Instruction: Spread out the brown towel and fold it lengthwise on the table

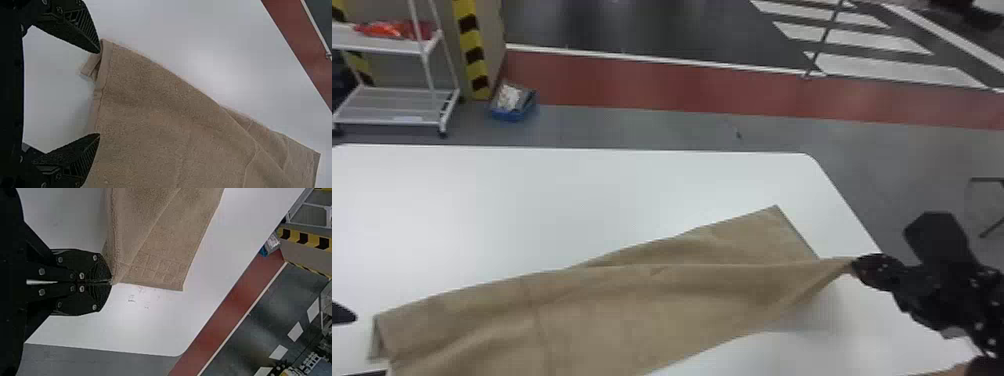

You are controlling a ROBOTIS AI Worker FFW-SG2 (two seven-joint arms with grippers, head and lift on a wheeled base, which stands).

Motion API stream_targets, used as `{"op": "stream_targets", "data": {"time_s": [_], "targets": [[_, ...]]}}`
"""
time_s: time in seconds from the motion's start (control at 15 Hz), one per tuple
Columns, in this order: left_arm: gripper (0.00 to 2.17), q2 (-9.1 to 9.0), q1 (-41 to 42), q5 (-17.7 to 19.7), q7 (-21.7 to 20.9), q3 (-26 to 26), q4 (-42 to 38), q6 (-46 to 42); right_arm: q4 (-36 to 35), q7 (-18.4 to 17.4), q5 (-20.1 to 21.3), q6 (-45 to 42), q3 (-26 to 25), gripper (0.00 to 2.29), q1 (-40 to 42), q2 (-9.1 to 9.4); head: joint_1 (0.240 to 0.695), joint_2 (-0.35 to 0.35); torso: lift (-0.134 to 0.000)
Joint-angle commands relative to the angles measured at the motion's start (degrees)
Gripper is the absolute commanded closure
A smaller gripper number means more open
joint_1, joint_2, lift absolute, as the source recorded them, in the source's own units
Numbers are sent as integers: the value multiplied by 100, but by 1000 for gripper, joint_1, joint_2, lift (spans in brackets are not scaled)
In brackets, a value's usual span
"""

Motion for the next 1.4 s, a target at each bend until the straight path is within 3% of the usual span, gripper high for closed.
{"op": "stream_targets", "data": {"time_s": [0.0, 0.2, 0.47, 0.53, 0.8, 0.87, 1.07, 1.33], "targets": [[151, -174, -579, -26, 113, -460, 591, 21, -53, 4, 3, 8, -29, 1568, 88, 23, 695, -231, -124], [151, -279, -1194, -26, 368, -873, 1522, -173, -123, 4, -6, 8, -152, 1568, 246, 23, 695, -240, -124], [221, -226, -1458, -175, 342, -1084, 2217, -401, -185, 4, -32, -9, -240, 1568, 325, 75, 695, -240, -124], [350, -209, -1475, -175, 298, -1075, 2278, -542, -193, 4, -23, -9, -249, 1568, 325, 102, 695, -239, -124], [1551, -174, -1493, -166, 219, -960, 2225, -770, -193, 4, -23, -9, -258, 1568, 272, 128, 695, -229, -124], [1710, -174, -1493, -131, 271, -899, 2182, -788, -185, -5, -15, -9, -258, 1568, 264, 128, 695, -227, -124], [1710, -305, -1915, -78, 517, -1066, 2217, -841, -193, -102, -23, 79, -284, 1568, 228, 172, 695, -217, -124], [1710, -710, -3154, -201, 711, -1857, 3087, -1017, -413, -172, -85, 430, -205, 1568, 35, 207, 695, -247, -124]]}}
